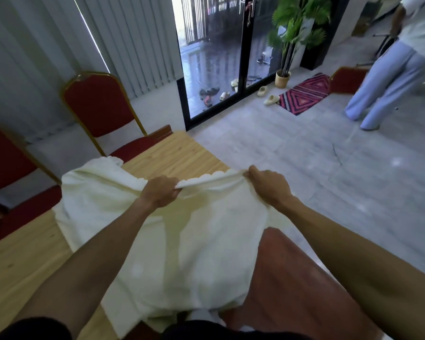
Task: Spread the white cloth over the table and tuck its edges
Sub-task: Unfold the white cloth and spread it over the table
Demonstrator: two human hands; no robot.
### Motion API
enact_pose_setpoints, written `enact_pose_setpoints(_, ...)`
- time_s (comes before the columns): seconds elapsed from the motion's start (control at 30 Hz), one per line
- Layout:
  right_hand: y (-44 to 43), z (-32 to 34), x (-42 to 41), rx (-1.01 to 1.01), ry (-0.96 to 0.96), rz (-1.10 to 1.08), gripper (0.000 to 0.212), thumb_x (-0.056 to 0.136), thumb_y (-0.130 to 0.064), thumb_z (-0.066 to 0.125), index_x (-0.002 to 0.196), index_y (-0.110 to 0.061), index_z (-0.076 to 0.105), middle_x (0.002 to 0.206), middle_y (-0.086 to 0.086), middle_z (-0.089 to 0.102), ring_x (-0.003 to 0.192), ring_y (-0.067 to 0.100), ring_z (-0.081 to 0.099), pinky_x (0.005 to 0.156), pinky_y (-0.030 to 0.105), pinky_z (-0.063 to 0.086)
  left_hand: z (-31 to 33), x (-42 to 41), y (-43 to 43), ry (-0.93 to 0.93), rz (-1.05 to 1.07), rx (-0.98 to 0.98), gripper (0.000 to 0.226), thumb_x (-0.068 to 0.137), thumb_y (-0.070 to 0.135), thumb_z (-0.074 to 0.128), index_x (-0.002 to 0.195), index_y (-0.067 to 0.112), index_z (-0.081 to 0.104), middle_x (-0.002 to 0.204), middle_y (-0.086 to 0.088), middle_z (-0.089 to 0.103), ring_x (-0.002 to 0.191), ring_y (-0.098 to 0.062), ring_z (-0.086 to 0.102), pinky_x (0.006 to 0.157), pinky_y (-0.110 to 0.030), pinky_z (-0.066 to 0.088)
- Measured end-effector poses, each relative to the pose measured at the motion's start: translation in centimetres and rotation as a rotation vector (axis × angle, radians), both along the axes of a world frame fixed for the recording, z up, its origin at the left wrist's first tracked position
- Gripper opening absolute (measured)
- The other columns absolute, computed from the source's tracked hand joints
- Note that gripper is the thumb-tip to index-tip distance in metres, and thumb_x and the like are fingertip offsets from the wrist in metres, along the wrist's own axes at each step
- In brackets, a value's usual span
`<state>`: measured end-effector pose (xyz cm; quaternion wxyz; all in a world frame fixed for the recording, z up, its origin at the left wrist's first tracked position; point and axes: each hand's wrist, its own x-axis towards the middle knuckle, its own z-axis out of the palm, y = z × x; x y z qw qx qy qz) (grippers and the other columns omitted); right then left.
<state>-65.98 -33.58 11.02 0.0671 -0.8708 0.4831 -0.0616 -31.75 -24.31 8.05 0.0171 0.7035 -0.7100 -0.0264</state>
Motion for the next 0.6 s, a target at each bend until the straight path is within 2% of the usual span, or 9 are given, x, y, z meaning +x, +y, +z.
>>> enact_pose_setpoints(0.17, -4.9, 0.4, -0.3, -0.055, 0.058, 0.05, 0.03, 0.109, -0.043, 0.031, 0.114, -0.018, 0.046, 0.085, 0.012, 0.067, 0.072, 0.037, 0.064, 0.061, 0.041, 0.05, -1.2, -1.5, -1.9, 0.044, 0.039, -0.002, 0.031, 0.1, 0.041, 0.045, 0.094, 0.016, 0.063, 0.089, -0.01, 0.071, 0.081, -0.036, 0.066, 0.063, -0.04, 0.048)
enact_pose_setpoints(0.37, -11.0, -0.7, -1.9, -0.062, 0.125, 0.016, 0.027, 0.109, -0.04, 0.031, 0.111, -0.019, 0.047, 0.083, 0.01, 0.066, 0.069, 0.035, 0.062, 0.059, 0.038, 0.046, -2.2, -3.0, -7.2, 0.113, 0.016, -0.009, 0.025, 0.1, 0.038, 0.047, 0.105, 0.018, 0.061, 0.094, -0.006, 0.071, 0.083, -0.033, 0.066, 0.065, -0.04, 0.05)
enact_pose_setpoints(0.47, -13.9, -1.7, -3.1, -0.056, 0.149, -0.022, 0.025, 0.109, -0.04, 0.032, 0.11, -0.019, 0.046, 0.074, 0.006, 0.058, 0.066, 0.033, 0.059, 0.059, 0.039, 0.05, -2.1, -3.0, -10.8, 0.101, -0.002, -0.041, 0.025, 0.098, 0.039, 0.048, 0.099, 0.018, 0.06, 0.091, -0.005, 0.07, 0.079, -0.032, 0.066, 0.062, -0.04, 0.05)
enact_pose_setpoints(0.6, -16.9, -2.7, -4.2, -0.027, 0.174, -0.054, 0.024, 0.108, -0.037, 0.032, 0.113, -0.018, 0.046, 0.064, -0.001, 0.042, 0.06, 0.028, 0.053, 0.055, 0.034, 0.039, -1.9, -3.7, -14.6, 0.08, 0.017, -0.053, 0.022, 0.097, 0.035, 0.053, 0.093, 0.015, 0.061, 0.087, -0.008, 0.07, 0.076, -0.035, 0.065, 0.058, -0.036, 0.042)
